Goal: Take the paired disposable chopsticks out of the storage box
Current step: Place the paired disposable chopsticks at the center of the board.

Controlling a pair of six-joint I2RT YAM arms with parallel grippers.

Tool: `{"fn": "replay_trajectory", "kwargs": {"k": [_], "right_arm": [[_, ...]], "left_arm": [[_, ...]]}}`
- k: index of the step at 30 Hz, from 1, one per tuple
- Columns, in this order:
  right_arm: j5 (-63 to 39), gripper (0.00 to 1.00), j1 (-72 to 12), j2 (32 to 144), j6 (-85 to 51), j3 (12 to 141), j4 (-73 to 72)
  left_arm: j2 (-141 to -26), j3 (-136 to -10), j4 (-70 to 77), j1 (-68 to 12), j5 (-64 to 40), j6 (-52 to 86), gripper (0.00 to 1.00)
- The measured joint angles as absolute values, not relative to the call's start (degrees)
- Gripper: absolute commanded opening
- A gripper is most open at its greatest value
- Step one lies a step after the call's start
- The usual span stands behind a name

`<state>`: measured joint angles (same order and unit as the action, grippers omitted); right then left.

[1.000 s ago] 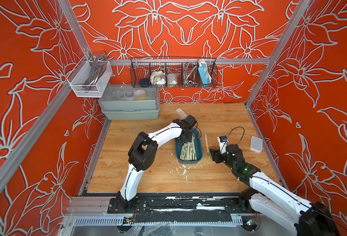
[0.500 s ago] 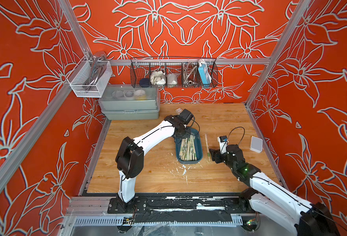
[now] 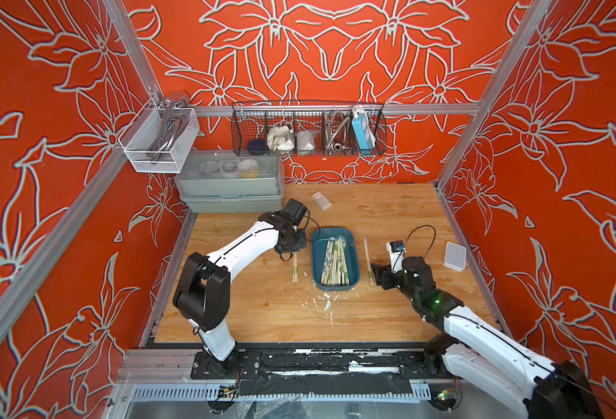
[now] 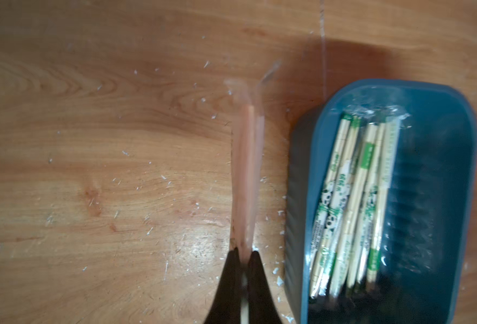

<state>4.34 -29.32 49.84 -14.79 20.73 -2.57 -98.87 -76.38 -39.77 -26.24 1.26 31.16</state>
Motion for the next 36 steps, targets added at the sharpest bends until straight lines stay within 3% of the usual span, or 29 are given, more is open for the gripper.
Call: {"fn": "replay_trajectory", "kwargs": {"k": [14, 24, 36], "right_arm": [[4.3, 0.75, -29.3, 50.2, -14.8, 20.7, -2.6], [4.3, 0.75, -29.3, 50.3, -14.8, 20.7, -2.6], [4.1, 0.75, -29.3, 51.0, -14.8, 20.7, -2.6]], "left_arm": [[-110.8, -77.4, -33.5, -26.1, 0.2, 32.4, 0.08], [-112.1, -77.7, -32.3, -26.1, 0.3, 32.9, 0.22], [-112.2, -77.7, -32.2, -26.1, 0.3, 33.0, 0.23]]}}
